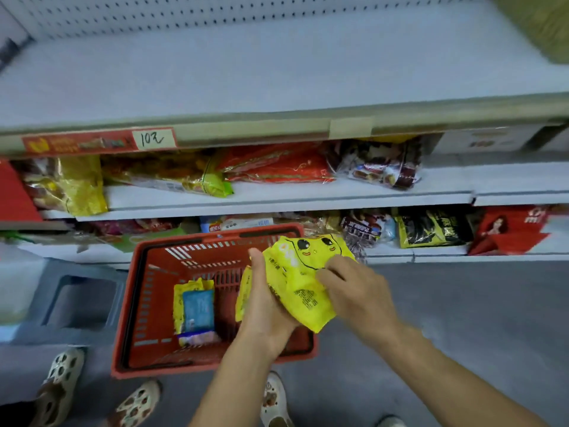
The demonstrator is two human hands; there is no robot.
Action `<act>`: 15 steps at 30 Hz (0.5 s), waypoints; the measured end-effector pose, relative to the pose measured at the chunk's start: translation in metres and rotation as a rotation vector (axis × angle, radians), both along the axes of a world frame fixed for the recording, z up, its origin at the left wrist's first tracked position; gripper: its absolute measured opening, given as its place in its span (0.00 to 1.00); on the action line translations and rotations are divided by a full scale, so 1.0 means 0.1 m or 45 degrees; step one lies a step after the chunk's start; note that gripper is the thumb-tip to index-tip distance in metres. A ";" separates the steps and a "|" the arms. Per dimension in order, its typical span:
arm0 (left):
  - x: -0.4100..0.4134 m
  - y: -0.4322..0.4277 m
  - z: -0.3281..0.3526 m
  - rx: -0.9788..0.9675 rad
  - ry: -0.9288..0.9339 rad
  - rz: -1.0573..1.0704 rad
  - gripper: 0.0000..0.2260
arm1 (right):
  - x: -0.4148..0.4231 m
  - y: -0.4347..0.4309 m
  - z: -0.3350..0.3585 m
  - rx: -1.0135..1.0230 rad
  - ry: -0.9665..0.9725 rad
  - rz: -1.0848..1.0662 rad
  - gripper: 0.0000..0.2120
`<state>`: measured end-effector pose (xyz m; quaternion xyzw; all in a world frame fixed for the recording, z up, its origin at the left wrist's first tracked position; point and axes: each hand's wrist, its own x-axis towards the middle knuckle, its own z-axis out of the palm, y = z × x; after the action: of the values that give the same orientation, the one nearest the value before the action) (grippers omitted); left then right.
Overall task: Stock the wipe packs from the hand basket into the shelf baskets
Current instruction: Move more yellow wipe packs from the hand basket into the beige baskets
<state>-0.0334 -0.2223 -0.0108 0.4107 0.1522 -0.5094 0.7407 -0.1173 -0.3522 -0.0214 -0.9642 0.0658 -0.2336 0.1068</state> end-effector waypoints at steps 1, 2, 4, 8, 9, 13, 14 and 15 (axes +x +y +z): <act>-0.15 -0.10 0.08 -0.051 -0.032 -0.026 0.37 | -0.13 -0.08 0.08 -0.058 -0.041 0.027 0.05; -0.29 -0.21 0.17 -0.062 -0.085 -0.039 0.36 | -0.27 -0.17 0.15 -0.098 -0.072 0.056 0.05; -0.56 -0.44 0.33 0.038 -0.231 -0.003 0.34 | -0.57 -0.36 0.29 -0.100 -0.082 0.112 0.06; -0.98 -0.88 0.67 0.143 -0.486 0.125 0.22 | -1.27 -0.84 0.62 0.206 -0.115 0.113 0.11; -1.08 -0.99 0.74 0.124 -0.535 0.102 0.20 | -1.44 -0.98 0.71 0.375 -0.164 -0.019 0.13; -1.50 -1.47 0.96 0.107 -0.602 0.007 0.15 | -1.82 -1.52 1.13 1.432 -0.112 -0.692 0.22; -1.60 -1.60 1.00 0.096 -0.613 -0.024 0.16 | -1.88 -1.66 1.22 1.636 0.026 -0.750 0.21; -1.70 -1.73 1.05 0.088 -0.630 -0.053 0.16 | -1.95 -1.77 1.28 1.778 0.134 -0.764 0.19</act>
<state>-0.2037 -0.3953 0.0944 0.5512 -0.0251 -0.4030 0.7302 -0.3118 -0.5296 0.1069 -0.6235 0.4624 -0.1105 0.6206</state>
